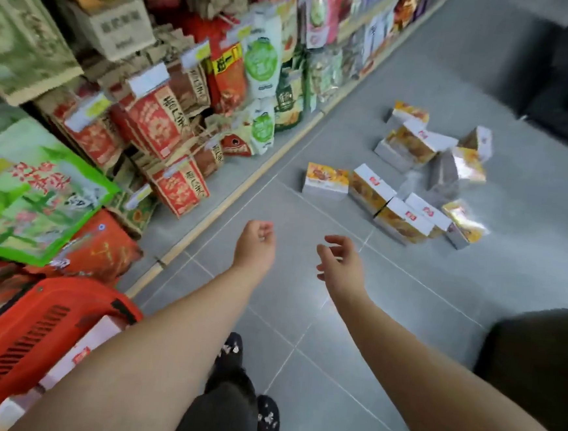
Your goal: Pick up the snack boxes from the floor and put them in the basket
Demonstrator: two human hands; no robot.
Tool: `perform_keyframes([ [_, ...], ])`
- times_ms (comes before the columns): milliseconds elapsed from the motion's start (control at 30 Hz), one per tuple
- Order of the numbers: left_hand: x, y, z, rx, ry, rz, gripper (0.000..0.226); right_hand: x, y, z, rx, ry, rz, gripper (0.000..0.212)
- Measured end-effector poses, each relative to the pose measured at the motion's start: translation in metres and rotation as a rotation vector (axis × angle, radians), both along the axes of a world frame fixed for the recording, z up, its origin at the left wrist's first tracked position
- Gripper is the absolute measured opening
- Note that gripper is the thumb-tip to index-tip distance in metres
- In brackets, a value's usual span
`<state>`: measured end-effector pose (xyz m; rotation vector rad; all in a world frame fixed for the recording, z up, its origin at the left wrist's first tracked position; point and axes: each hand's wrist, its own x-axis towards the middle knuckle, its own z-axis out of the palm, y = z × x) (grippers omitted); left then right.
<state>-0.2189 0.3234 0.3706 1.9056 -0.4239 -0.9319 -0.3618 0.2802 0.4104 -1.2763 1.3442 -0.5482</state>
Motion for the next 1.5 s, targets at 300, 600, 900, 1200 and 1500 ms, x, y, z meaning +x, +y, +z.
perform_keyframes([
  [300,-0.014,-0.146,0.015,-0.040,0.114,-0.118,0.006,-0.023,-0.116,0.009,0.035,-0.026,-0.192,0.018],
  [600,-0.016,-0.297,0.016,0.058,0.076,-0.307,0.019,-0.063,-0.228,-0.011,0.147,0.022,-0.460,0.023],
  [900,-0.055,-0.416,-0.023,0.210,0.103,-0.298,0.025,-0.111,-0.378,-0.042,0.212,0.145,-0.397,0.026],
  [1200,-0.023,-0.494,-0.063,0.294,0.169,-0.121,0.020,-0.070,-0.506,-0.077,0.246,0.258,-0.173,0.024],
  [1500,0.093,-0.579,-0.172,0.467,0.158,-0.005,0.036,0.039,-0.592,-0.193,0.406,0.266,-0.075,0.033],
])
